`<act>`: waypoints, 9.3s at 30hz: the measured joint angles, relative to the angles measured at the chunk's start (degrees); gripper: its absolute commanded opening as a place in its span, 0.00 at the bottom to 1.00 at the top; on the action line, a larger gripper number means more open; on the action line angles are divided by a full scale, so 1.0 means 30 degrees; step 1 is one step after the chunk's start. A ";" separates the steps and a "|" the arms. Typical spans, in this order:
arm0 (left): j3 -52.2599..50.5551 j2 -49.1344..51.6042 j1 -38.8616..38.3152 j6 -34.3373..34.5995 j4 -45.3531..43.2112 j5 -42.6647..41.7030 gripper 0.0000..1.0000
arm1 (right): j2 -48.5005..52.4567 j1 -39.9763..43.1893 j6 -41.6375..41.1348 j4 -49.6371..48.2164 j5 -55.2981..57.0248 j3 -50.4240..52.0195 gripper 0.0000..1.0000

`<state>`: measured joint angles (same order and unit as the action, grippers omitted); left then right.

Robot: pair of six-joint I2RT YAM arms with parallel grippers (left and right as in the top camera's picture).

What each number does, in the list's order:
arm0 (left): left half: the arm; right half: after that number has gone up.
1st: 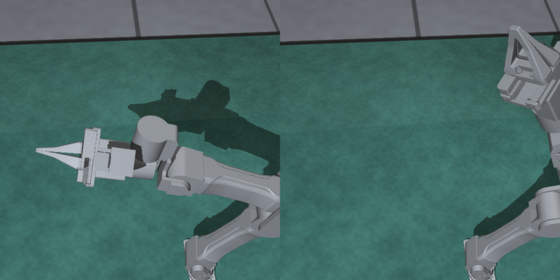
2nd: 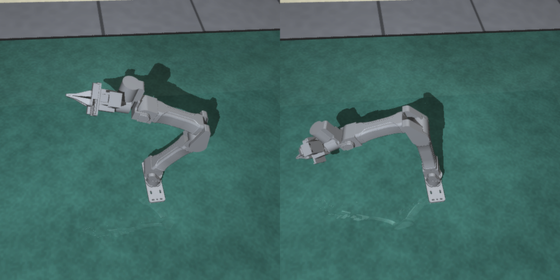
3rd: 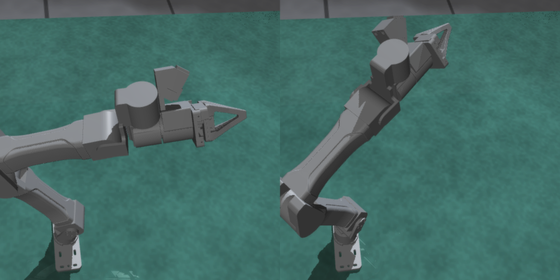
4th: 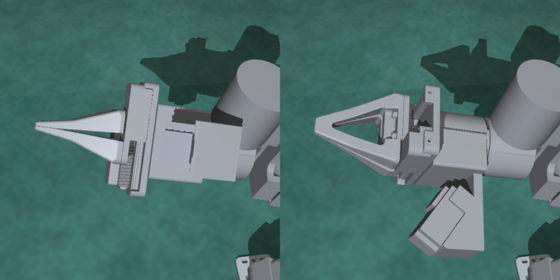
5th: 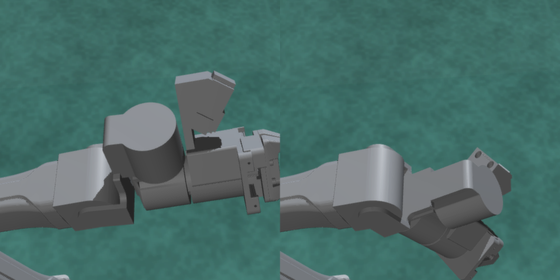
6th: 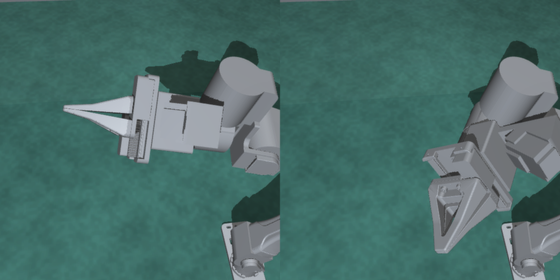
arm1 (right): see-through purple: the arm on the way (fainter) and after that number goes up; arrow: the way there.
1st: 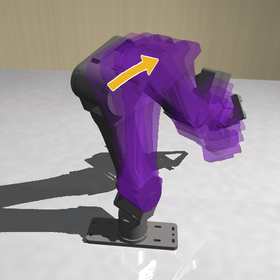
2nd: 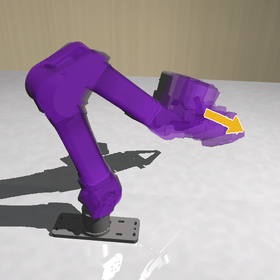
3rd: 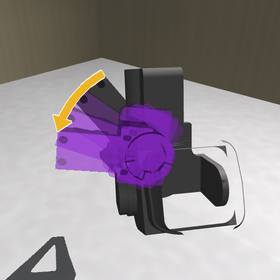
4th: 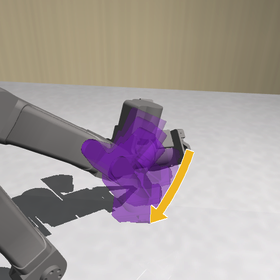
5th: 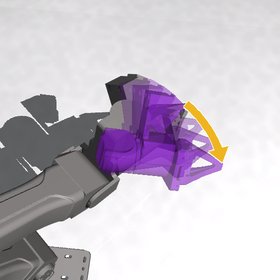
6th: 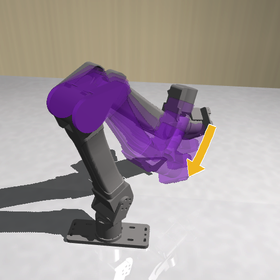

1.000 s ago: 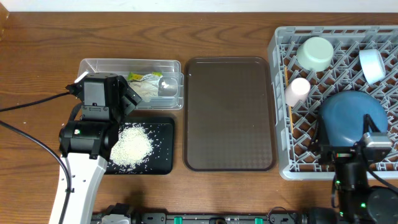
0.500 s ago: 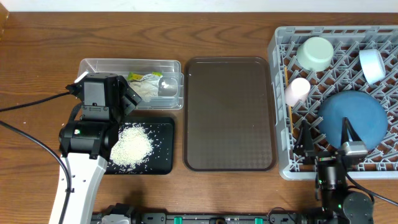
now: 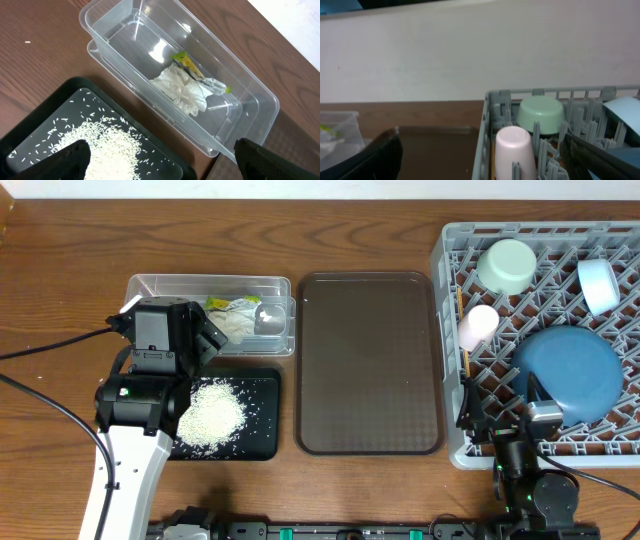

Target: Sort waste into correct bins and load items into the dishwasher rack

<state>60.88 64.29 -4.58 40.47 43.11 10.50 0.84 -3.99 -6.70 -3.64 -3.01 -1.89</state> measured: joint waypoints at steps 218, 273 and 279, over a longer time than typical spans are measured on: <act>-1.8921 -2.1223 0.0138 -1.4739 -1.1540 -0.3548 0.95 | -0.0058 -0.0444 0.3075 0.2361 0.3024 0.0495 0.99; -1.8921 -2.1223 0.0510 -1.4797 -1.1540 -0.3541 0.95 | -0.0051 -0.0444 0.3075 0.2361 0.3024 0.0495 0.99; -1.8921 -2.1223 0.0510 -1.4797 -1.1540 -0.3541 0.95 | -0.0058 -0.0444 0.3075 0.2361 0.3024 0.0495 0.99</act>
<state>4.12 0.62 -3.05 -3.92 8.49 -0.12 0.67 -5.32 2.52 3.44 6.07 -0.40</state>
